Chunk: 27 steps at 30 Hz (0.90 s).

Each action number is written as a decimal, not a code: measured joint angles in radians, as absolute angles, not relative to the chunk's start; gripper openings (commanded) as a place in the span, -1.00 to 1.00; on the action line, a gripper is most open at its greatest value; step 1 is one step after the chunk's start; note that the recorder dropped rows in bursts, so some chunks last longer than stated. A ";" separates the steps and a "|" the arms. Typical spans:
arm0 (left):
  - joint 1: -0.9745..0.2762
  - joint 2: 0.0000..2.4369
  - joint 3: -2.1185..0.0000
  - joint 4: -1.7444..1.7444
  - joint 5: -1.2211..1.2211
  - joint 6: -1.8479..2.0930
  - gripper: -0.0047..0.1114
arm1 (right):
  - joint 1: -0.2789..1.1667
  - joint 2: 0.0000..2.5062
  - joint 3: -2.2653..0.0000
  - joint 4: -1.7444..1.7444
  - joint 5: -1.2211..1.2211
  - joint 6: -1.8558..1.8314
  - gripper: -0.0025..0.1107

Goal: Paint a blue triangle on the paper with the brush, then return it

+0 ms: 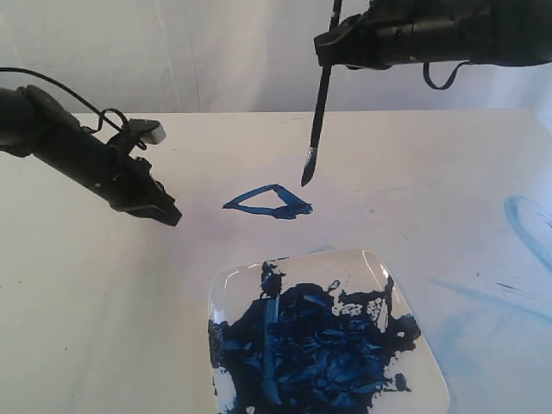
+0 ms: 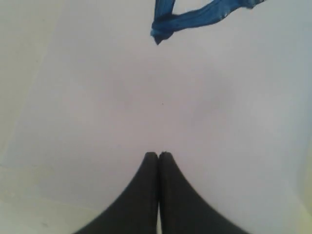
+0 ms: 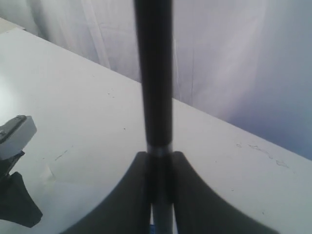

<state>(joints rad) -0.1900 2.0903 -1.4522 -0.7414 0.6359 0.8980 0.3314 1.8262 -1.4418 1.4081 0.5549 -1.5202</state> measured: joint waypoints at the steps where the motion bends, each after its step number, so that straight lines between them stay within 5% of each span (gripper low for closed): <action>1: -0.188 2.078 -1.457 -0.741 0.643 0.898 -0.92 | 0.331 1.819 -1.442 1.408 0.561 -1.515 -0.96; 12: -0.084 1.812 -1.455 -0.737 0.773 0.847 -0.92 | 0.331 1.698 -1.442 1.272 0.624 -1.273 -0.96; 27: -0.056 1.328 -1.045 -0.711 0.725 0.797 -0.92 | 0.331 1.341 -1.125 1.211 0.536 -1.059 -0.96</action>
